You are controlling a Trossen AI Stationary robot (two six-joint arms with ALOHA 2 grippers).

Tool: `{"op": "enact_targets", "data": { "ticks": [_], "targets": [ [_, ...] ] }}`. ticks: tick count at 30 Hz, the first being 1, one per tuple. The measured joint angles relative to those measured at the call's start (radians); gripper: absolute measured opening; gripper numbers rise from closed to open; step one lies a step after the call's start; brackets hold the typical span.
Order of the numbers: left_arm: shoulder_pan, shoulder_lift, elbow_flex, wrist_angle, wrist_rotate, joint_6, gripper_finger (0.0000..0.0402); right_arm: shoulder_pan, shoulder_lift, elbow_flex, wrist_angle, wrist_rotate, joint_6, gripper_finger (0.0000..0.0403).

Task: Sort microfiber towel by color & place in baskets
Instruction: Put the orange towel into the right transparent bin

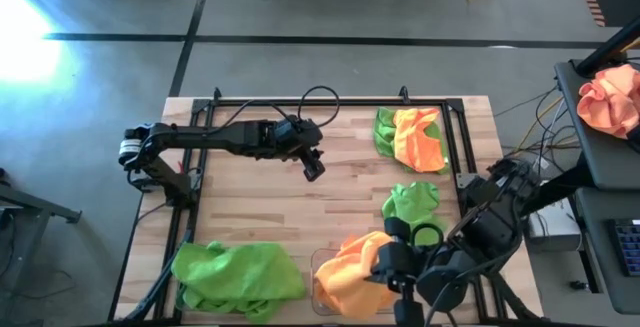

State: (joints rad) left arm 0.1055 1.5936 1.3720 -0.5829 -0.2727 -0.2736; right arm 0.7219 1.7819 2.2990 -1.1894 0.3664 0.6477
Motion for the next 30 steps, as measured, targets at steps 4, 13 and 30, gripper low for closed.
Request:
{"op": "enact_targets", "data": {
  "ticks": [4,13,30],
  "targets": [
    [0.000,0.000,0.000,-0.002,0.004,0.005,0.0118,0.000,0.004,-0.001,0.000,0.000,0.012,0.0011],
    [0.000,0.000,0.000,-0.003,0.024,0.028,0.0118,-0.009,0.003,-0.001,0.002,0.001,0.035,0.0054],
    [0.000,0.000,0.000,-0.003,0.055,0.031,0.0118,-0.009,0.001,-0.001,-0.041,-0.120,0.057,0.0093]
  ]
}}
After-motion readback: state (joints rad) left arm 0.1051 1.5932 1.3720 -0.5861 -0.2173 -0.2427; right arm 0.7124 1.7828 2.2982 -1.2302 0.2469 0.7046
